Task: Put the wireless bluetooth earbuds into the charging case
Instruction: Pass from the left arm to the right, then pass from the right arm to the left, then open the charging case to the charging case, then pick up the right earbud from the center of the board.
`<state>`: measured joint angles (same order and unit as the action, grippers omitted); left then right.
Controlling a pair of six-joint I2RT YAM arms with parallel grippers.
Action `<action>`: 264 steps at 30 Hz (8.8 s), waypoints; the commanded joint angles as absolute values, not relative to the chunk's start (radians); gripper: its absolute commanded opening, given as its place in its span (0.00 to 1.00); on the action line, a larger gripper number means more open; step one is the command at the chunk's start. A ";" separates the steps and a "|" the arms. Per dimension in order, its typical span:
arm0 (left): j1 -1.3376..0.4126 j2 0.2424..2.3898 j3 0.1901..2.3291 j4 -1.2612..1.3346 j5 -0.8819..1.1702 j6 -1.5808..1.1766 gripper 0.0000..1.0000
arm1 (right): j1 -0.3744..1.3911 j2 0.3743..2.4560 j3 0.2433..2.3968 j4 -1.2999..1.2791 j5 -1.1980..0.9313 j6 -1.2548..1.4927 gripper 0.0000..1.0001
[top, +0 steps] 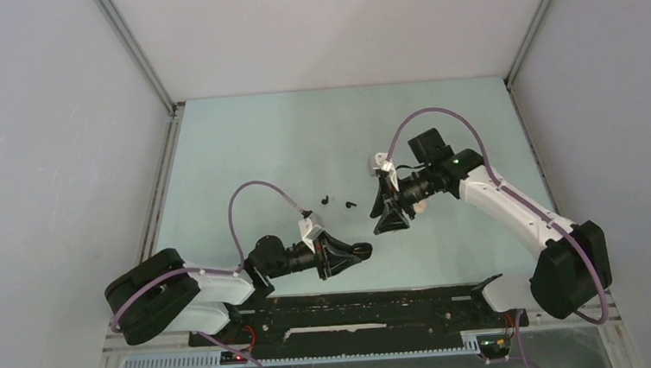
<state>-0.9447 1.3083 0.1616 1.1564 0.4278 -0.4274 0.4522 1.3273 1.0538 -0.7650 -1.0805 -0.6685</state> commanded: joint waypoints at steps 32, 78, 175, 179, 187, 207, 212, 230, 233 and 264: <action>-1.024 1.384 0.152 1.296 0.251 -0.183 0.42 | 0.653 1.468 1.171 -0.934 -0.919 -0.813 0.02; -1.055 1.465 0.203 1.303 0.306 -0.156 0.37 | 0.701 1.475 1.171 -0.932 -0.836 -0.817 0.00; -1.081 1.431 0.192 1.307 0.376 -0.107 0.00 | 0.555 1.537 1.238 -0.969 -1.064 -0.692 0.42; -1.080 1.431 0.194 1.307 0.364 -0.114 0.00 | 0.520 1.517 1.237 -0.975 -1.102 -0.695 0.43; -1.073 1.303 0.134 1.283 0.234 -0.123 0.00 | 0.423 1.470 1.220 -0.844 -1.044 -0.582 0.43; -1.040 0.720 -0.049 0.871 0.080 -0.116 0.00 | 0.578 1.838 1.511 -0.663 -0.511 -0.396 0.33; -1.037 0.649 -0.086 0.870 0.052 -0.118 0.00 | 0.598 1.972 1.625 -0.715 -0.442 -0.425 0.33; -1.035 0.694 -0.064 0.871 0.105 -0.095 0.00 | 0.688 2.155 1.754 -0.826 -0.253 -0.487 0.43; -1.035 0.696 -0.062 0.871 0.107 -0.095 0.01 | 0.690 2.168 1.755 -0.824 -0.242 -0.487 0.45; -1.035 0.728 -0.050 0.870 0.118 -0.097 0.02 | 0.716 2.210 1.754 -0.864 -0.227 -0.492 0.33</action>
